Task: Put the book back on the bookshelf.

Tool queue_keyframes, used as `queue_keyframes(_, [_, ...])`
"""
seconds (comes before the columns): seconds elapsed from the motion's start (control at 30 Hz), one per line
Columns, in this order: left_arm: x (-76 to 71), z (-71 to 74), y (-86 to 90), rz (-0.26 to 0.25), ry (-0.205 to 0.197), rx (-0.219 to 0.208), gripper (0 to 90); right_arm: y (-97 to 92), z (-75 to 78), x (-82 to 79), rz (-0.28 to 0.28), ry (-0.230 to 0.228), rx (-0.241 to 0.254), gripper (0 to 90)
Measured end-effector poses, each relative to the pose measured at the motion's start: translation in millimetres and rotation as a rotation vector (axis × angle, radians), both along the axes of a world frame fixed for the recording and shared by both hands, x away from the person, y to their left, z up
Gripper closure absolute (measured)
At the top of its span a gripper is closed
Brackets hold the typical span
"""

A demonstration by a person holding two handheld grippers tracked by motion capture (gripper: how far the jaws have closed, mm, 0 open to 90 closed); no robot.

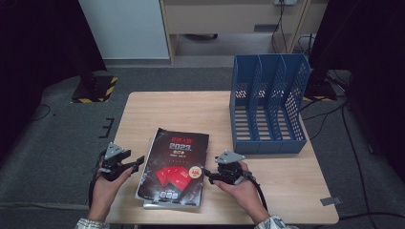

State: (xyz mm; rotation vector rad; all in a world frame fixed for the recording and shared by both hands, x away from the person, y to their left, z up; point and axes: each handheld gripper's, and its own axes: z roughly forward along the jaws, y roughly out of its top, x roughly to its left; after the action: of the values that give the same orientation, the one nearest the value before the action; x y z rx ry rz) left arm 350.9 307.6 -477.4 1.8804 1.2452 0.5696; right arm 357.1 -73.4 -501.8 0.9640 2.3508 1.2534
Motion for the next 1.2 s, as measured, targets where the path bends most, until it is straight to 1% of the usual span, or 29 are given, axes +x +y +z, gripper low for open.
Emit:
queue_keyframes(0.1, [-0.4,-0.1,-7.2,-0.012,0.000,0.001,34.8,6.0,7.8,3.1,0.008,-0.014,0.006,31.6])
queue_keyframes(0.13, [-0.2,-0.3,-8.7,-0.019,0.002,0.003,34.9,10.0,11.7,5.4,0.019,-0.023,-0.005,30.7])
queue_keyframes(0.17, [-0.2,-0.3,-8.7,-0.019,0.002,0.003,35.0,10.0,11.7,5.4,0.019,-0.023,-0.005,30.7])
queue_keyframes(0.2, [0.0,-0.8,-12.6,-0.031,0.003,0.012,35.1,16.8,16.2,11.3,0.023,-0.021,-0.010,29.1])
queue_keyframes(0.3, [1.2,-3.4,-16.7,-0.039,0.002,0.034,35.3,26.1,19.8,23.2,0.034,-0.014,-0.025,25.2])
queue_keyframes(0.33, [1.6,-4.2,-17.3,-0.038,0.002,0.036,35.3,29.6,21.5,28.6,0.040,-0.019,-0.019,23.5])
queue_keyframes(0.37, [2.0,-5.0,-17.4,-0.039,0.002,0.038,35.3,31.4,22.5,31.2,0.040,-0.019,-0.002,23.1])
queue_keyframes(0.43, [3.1,-6.7,-16.8,-0.039,0.008,0.041,35.4,33.5,23.5,35.0,0.030,-0.022,0.055,23.2])
queue_keyframes(0.47, [3.7,-7.2,-16.6,-0.035,0.009,0.039,35.8,34.0,21.3,35.1,0.018,-0.023,0.077,23.6])
queue_keyframes(0.53, [4.8,-8.1,-17.0,-0.036,0.014,0.027,37.7,35.1,17.5,32.8,0.044,-0.022,0.041,21.9])
queue_keyframes(0.6, [4.8,-8.2,-18.7,-0.048,0.017,0.036,38.5,33.0,13.3,29.5,0.039,-0.028,0.051,22.2])
queue_keyframes(0.73, [5.5,-9.1,-23.2,-0.059,0.017,0.044,40.3,31.7,3.2,26.2,0.049,0.007,0.041,19.3])
queue_keyframes(0.83, [6.6,-12.2,-27.3,-0.076,0.028,0.065,41.1,32.7,-0.5,25.0,0.061,0.031,0.055,16.7])
queue_keyframes(0.87, [7.0,-12.4,-27.6,-0.077,0.031,0.067,41.3,33.2,-1.2,24.6,0.058,0.032,0.052,16.0])
queue_keyframes(0.9, [7.0,-12.4,-27.6,-0.077,0.031,0.067,41.5,33.4,-1.8,24.6,0.058,0.034,0.049,15.0])
queue_keyframes(0.93, [8.1,-13.1,-27.8,-0.075,0.035,0.055,41.5,33.9,-2.9,25.3,0.055,0.044,0.051,13.2])
queue_keyframes(0.97, [8.1,-13.1,-27.8,-0.075,0.035,0.055,41.7,33.7,-3.2,26.0,0.056,0.051,0.056,13.0])
queue_keyframes(1.0, [8.6,-14.5,-28.1,-0.082,0.044,0.061,41.8,33.3,-3.7,26.8,0.056,0.053,0.059,12.4])
queue_keyframes(1.07, [9.0,-15.5,-28.9,-0.082,0.047,0.057,41.9,32.1,-4.8,28.0,0.056,0.065,0.059,11.6])
queue_keyframes(1.13, [9.3,-16.2,-29.9,-0.091,0.052,0.056,42.5,31.1,-7.2,29.5,0.053,0.078,0.068,11.6])
queue_keyframes(1.2, [9.5,-18.2,-32.5,-0.105,0.063,0.072,42.6,30.7,-9.0,30.2,0.055,0.089,0.072,11.6])
